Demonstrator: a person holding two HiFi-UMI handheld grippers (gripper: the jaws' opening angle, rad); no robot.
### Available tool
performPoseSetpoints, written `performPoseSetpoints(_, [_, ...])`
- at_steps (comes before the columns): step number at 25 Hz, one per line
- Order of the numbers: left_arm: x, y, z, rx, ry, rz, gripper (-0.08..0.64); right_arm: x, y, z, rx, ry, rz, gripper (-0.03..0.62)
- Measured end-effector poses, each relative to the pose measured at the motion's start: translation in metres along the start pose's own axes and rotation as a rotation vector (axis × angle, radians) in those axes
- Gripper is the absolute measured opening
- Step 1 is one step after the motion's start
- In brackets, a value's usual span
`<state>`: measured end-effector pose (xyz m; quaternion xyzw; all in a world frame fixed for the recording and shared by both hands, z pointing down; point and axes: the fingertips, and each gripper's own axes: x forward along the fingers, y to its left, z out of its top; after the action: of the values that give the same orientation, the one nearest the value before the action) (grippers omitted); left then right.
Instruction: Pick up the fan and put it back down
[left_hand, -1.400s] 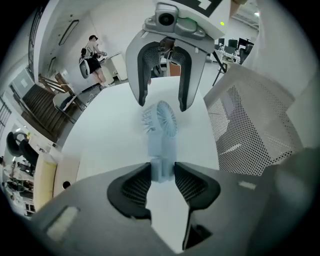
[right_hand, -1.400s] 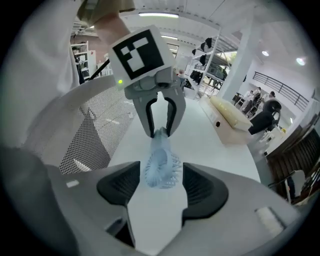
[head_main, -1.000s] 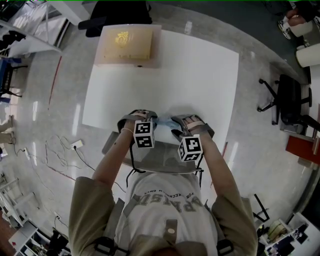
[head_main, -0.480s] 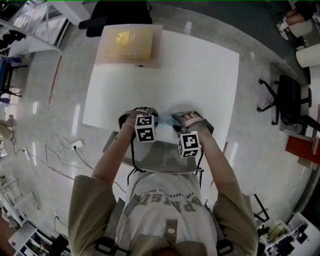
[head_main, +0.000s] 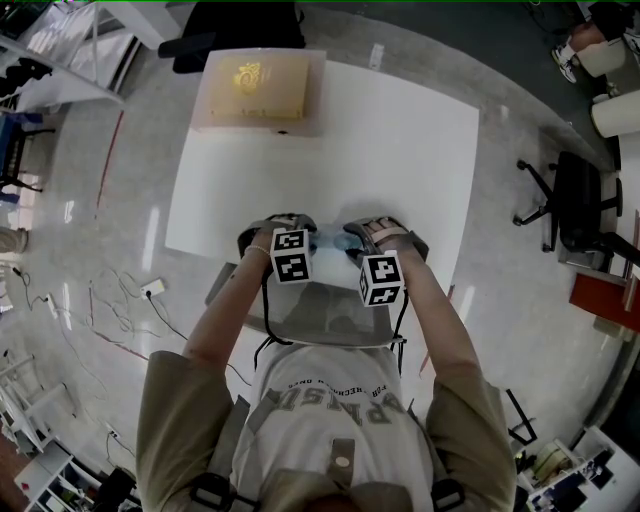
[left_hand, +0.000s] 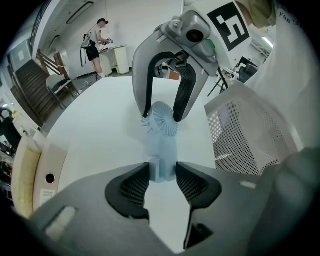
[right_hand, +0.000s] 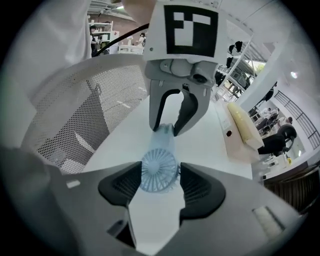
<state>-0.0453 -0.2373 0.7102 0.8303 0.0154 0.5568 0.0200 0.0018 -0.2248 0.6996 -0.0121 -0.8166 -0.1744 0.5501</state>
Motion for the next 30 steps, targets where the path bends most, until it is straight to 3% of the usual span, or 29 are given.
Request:
performPoseSetpoints(13, [-0.008,0.007,0.002,0.044,-0.030,0.212,0.184,-0.001,-0.005,-0.002,0.086,-0.035,0.065,0.239])
performPoseSetpoints(20, [-0.007,0.009,0.002,0.058,-0.013,0.210,0.179,0.000,-0.008,-0.003,0.173,-0.052,0.148,0.239])
performPoseSetpoints(30, [-0.006,0.013,0.001,0.033,0.017,0.107,0.178,0.001,-0.015,-0.002,0.288,-0.076,0.278,0.239])
